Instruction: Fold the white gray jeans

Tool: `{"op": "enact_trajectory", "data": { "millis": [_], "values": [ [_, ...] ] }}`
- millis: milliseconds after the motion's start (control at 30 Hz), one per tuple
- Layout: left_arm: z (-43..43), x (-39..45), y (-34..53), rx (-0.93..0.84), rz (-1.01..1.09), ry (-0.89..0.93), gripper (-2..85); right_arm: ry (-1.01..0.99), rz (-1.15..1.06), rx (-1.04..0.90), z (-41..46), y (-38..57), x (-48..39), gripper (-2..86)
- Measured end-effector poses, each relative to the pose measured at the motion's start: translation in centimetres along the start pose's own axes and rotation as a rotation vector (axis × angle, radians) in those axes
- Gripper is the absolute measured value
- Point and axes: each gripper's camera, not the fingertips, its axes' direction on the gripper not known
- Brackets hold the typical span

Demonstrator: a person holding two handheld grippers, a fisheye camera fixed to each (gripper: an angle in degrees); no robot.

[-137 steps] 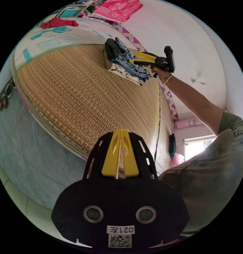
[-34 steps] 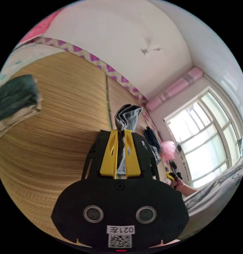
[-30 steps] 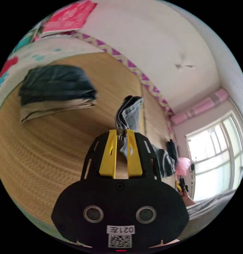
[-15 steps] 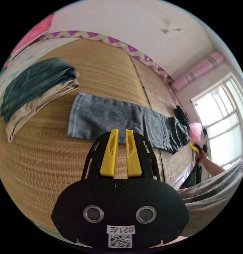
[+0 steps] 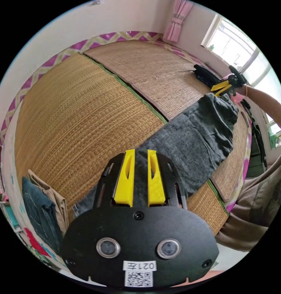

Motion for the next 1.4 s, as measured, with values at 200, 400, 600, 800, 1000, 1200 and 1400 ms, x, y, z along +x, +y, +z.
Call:
{"op": "enact_trajectory", "data": {
  "millis": [200,400,600,800,1000,1200,1400],
  "values": [
    [1.9,-1.1,-2.4,-0.077,0.078,0.008,7.9,-0.184,-0.095,-0.133,0.0,-4.1,1.9,0.3],
    [1.1,-1.8,-1.7,-0.035,0.102,0.044,8.4,-0.277,-0.143,0.081,-7.4,-1.2,0.3,-0.7],
    [1.6,-1.0,-0.8,-0.072,0.191,0.078,10.0,-0.194,-0.228,0.156,-13.5,2.0,-5.9,-0.7],
    [3.4,-0.6,-0.4,-0.157,0.236,0.036,3.5,-0.109,-0.202,0.153,-15.7,3.6,-9.3,-0.7],
    [-1.9,2.9,5.9,-0.051,0.258,-0.022,-0.8,-0.107,-0.135,0.142,-16.1,6.0,-10.5,-0.7],
    [-7.6,11.0,20.3,0.057,0.133,0.067,-0.8,-0.231,-0.065,0.152,-16.2,12.6,-13.7,-0.7],
    [1.2,16.1,34.0,0.019,-0.268,0.23,-0.7,-0.38,0.045,-0.011,-7.5,18.8,-19.2,-0.6]
  ]
}}
